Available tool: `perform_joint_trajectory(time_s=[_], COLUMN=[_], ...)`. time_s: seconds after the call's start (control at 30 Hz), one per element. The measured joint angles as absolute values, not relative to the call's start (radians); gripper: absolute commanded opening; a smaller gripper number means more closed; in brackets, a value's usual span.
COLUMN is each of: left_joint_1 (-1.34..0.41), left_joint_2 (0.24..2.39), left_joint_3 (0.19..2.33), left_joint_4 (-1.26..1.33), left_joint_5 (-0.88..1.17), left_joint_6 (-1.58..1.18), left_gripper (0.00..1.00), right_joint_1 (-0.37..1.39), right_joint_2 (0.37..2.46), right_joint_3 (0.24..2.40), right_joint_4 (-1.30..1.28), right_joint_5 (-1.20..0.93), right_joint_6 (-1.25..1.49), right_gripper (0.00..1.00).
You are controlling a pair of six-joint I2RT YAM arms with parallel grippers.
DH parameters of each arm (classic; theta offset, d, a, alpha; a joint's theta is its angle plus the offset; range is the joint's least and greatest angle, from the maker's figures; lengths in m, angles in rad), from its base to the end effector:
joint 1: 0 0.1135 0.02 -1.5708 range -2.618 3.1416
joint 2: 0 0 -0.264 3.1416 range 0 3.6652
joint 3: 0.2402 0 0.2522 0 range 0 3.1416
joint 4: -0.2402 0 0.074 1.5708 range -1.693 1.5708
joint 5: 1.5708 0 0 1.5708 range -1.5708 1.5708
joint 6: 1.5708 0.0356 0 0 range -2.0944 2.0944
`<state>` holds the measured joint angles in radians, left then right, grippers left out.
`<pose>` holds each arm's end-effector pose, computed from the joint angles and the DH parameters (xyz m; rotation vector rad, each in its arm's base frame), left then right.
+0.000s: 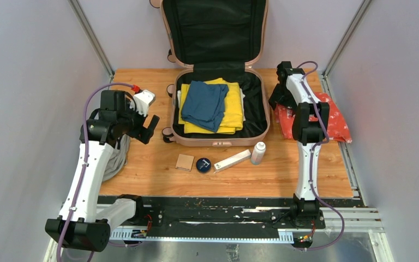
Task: Pack the luggage
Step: Pick up the clothes from the corner of the board.
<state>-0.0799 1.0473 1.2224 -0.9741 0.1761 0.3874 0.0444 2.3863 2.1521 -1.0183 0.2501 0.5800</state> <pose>0.1937 -0.0218 0.3657 0.6270 2.2698 -0.0589 0.4983 0.0133 0.1929 0.7832 2.6441 -0.1939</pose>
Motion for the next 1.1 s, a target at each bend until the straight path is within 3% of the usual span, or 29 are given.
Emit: perform_joint_trajectory(time_s=[0.4,0.63,0.83,1.1], left_joint_1=[-0.080,-0.080,-0.080,-0.080], left_joint_2=[1.052,1.052,1.052,1.052], left_joint_3=[1.215,1.215,1.217,1.229], left_joint_4=[-0.974,-0.974,-0.974,-0.974], left_joint_5=[0.172,0.172,0.172,0.172], left_joint_6=[0.389,0.389,0.389,0.389], left_gripper=[1.00,1.00,1.00,1.00], right_joint_1=[0.043,0.043,0.043,0.041], right_joint_2=[2.441,2.454,2.456,2.457], right_joint_3=[2.218,2.235,2.233,2.222], right_joint_4=[-1.052,-1.056,-1.058,-1.076], right_joint_5=[0.241,0.244,0.268,0.317], right_joint_6=[0.569,0.550,0.542,0.528], right_gripper=[0.97,0.75,0.63,0.22])
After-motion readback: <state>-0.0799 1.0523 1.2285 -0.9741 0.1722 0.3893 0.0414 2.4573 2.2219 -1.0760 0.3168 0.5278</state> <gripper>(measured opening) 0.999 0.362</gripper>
